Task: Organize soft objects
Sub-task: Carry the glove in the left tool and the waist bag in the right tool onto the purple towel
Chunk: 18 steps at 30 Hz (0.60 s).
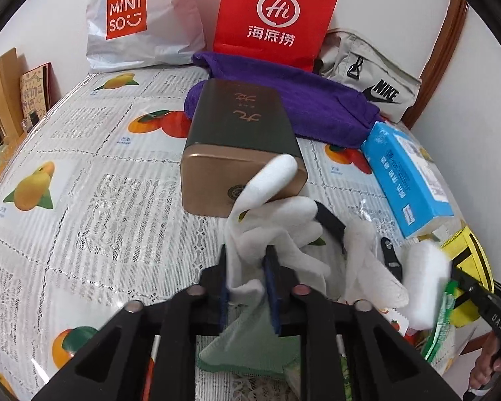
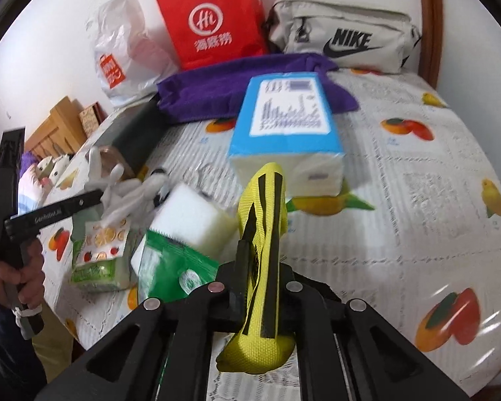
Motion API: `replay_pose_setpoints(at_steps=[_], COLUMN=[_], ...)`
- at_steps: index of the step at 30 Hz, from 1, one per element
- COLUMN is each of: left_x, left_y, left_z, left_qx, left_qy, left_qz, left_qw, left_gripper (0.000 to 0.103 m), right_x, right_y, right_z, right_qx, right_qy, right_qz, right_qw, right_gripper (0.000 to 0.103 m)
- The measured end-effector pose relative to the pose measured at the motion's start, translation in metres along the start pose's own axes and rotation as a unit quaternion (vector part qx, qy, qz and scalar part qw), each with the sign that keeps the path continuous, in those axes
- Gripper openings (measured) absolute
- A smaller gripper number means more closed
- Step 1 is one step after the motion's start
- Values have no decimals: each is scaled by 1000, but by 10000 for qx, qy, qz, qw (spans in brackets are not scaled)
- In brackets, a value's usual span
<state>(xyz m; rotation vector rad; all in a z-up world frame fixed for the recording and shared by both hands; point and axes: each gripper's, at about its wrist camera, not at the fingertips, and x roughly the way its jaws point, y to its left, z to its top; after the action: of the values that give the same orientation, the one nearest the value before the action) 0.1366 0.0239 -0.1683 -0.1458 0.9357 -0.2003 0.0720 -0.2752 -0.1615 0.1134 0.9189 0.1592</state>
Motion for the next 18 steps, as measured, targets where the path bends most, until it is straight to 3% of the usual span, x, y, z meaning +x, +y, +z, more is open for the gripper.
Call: replay_pose_setpoints(at_steps=[8, 18], left_x=[-25, -55], left_y=[4, 2], left_z=[13, 30], left_qx=[-26, 27], left_qy=[-294, -577], left_qz=[-35, 31], left_qw=[9996, 9983], left_gripper=[12, 12], right_x=[-15, -30], right_y=[-14, -8], right_z=[15, 26], right_qx=[74, -59], right_qy=[-277, -430], right_qz=[-218, -120], right_qw=[9994, 9990], right_gripper=[6, 6])
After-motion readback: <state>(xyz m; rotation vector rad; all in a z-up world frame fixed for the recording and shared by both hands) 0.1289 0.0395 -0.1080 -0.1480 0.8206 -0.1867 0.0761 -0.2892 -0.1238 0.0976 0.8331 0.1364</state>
